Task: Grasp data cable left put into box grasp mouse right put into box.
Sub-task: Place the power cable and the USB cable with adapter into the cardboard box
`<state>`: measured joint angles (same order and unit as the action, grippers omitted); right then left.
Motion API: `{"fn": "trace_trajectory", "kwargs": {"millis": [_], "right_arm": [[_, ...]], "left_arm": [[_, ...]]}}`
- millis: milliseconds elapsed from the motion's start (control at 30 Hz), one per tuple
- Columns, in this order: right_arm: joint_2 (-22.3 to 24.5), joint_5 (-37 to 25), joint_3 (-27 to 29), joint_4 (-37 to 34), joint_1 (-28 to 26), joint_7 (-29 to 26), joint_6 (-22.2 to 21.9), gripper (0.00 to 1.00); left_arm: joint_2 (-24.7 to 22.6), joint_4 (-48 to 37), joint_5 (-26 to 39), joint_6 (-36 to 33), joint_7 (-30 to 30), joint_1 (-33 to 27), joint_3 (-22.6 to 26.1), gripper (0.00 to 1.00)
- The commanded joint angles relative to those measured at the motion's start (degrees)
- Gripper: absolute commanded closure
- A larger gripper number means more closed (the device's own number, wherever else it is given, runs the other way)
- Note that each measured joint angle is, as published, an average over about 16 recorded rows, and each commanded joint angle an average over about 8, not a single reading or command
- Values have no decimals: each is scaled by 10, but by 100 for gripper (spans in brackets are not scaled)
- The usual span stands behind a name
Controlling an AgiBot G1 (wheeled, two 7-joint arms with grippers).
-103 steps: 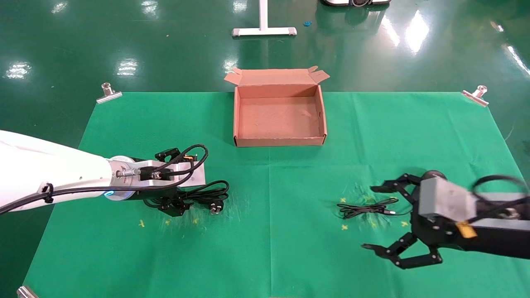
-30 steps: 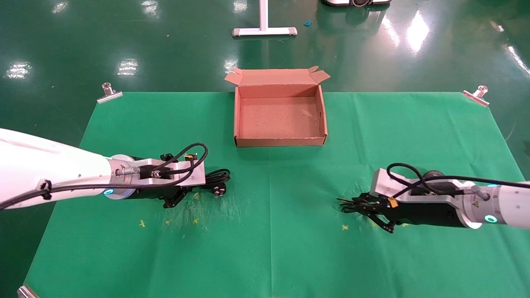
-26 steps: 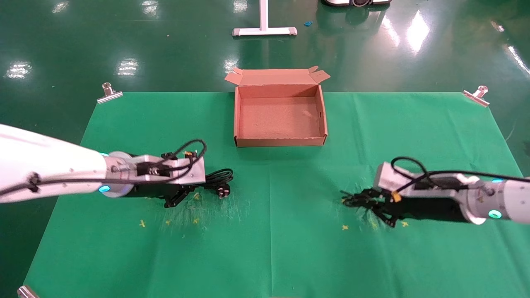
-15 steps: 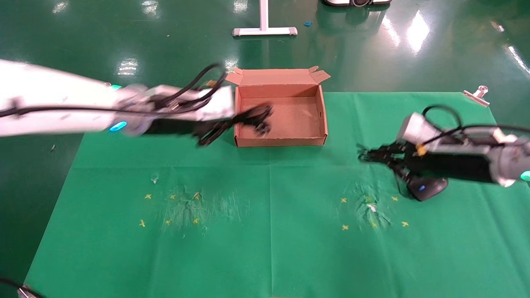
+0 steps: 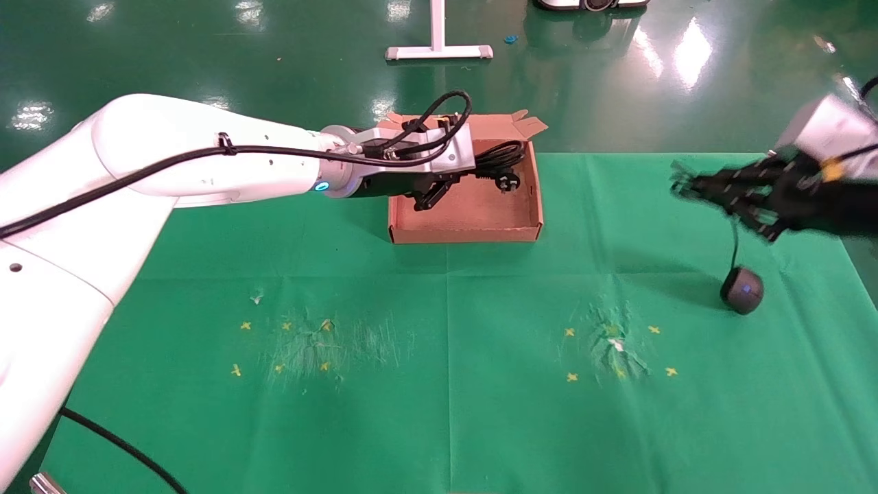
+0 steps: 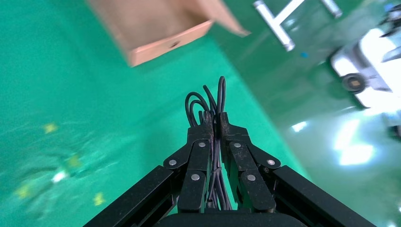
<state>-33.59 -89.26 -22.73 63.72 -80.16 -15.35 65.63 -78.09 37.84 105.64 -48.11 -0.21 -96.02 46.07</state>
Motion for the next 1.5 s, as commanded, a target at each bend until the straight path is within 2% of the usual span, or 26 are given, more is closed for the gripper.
{"fn": "trace_trajectory", "kwargs": {"millis": [33, 233, 400, 533, 667, 800, 933, 1267, 1500], "right_arm": [[11, 4, 8, 5, -4, -4, -3, 100], [6, 6, 19, 3, -28, -4, -19, 100], [-23, 4, 19, -6, -56, 4, -31, 100], [-56, 2, 14, -19, -80, 20, -35, 100], [-95, 1, 6, -40, -103, 42, -37, 100], [-136, 3, -3, -65, -117, 63, -38, 100], [-181, 10, -12, -84, -124, 78, -39, 100], [-303, 8, -44, -133, -130, 100, -53, 100], [-339, -21, -61, -195, -121, 129, -91, 100]], "left_arm": [[-1, -16, -22, 7, 17, -6, 13, 0], [3, -43, -78, 10, 33, -21, 36, 0], [23, -71, -124, -9, 42, -42, 27, 0], [67, -79, -139, -24, 47, -60, 15, 0], [135, -57, -116, -28, 29, -74, 18, 0], [201, 0, -69, -32, -22, -79, 34, 0], [242, 77, -25, -34, -99, -70, 49, 0], [282, 230, 83, -23, -278, -39, 69, 0], [293, 283, 127, -29, -342, -28, 73, 0]]}}
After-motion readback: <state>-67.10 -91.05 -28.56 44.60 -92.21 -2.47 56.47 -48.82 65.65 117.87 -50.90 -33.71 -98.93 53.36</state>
